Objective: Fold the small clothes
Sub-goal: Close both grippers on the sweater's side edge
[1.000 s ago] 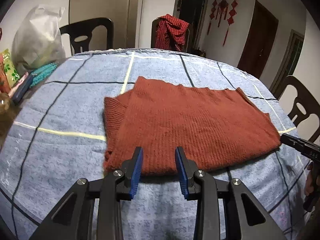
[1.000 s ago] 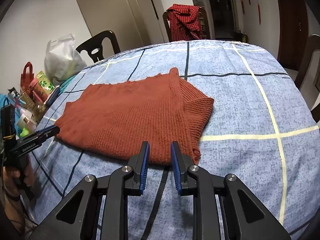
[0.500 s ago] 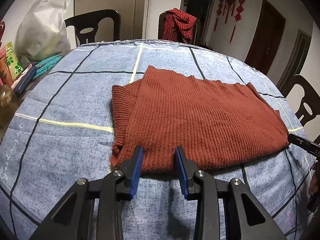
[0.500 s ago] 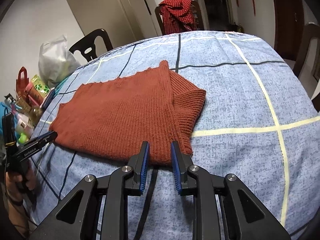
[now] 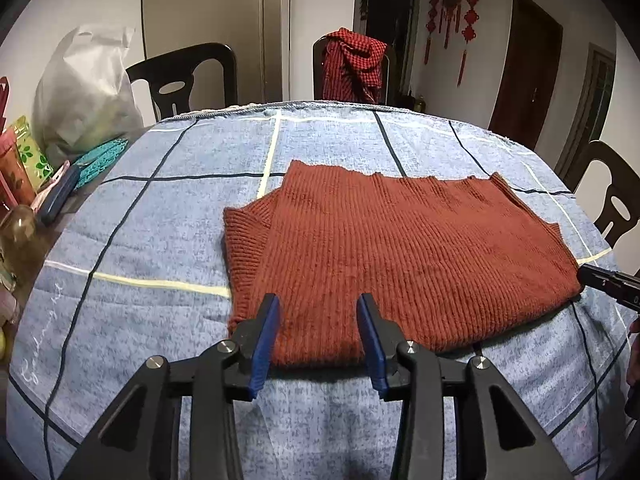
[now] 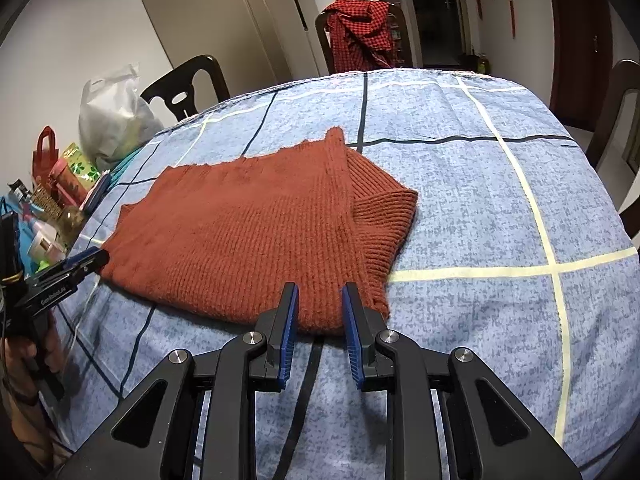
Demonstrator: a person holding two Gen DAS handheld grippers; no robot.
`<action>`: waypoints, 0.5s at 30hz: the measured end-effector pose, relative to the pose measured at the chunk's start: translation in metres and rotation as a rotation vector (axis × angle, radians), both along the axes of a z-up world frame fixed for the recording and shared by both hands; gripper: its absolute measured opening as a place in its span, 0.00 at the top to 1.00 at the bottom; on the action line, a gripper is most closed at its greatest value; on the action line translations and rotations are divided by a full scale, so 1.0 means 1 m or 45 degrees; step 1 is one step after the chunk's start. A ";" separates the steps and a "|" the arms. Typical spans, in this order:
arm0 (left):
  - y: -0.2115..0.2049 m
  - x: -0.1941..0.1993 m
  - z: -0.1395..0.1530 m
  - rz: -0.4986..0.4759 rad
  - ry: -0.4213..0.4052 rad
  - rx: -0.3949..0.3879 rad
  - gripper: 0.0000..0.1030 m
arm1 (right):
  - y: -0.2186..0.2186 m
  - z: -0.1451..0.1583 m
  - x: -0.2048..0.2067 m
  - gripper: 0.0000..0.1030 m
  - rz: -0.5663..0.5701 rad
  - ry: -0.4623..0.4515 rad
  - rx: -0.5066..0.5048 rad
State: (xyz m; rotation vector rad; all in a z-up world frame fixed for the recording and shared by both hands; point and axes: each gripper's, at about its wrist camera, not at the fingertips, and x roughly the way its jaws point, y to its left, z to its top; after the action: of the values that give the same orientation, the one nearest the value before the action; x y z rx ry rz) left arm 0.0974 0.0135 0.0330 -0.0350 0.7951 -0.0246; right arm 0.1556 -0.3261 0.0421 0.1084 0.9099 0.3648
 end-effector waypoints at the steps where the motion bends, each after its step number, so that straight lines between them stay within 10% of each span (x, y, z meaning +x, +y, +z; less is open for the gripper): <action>1: 0.000 0.001 0.000 0.001 0.002 0.003 0.58 | -0.001 0.000 0.001 0.75 -0.001 0.000 0.007; 5: 0.004 0.006 -0.002 0.009 0.009 0.002 0.58 | -0.004 0.001 0.006 0.58 -0.001 -0.001 0.035; 15: 0.036 0.026 -0.011 0.070 0.024 -0.064 0.50 | -0.018 -0.003 0.022 0.58 -0.051 0.024 0.049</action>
State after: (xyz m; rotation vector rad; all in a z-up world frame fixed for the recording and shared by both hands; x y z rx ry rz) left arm 0.1235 0.0496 0.0225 -0.1046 0.8123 0.0077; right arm 0.1779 -0.3442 0.0393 0.1656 0.9182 0.3443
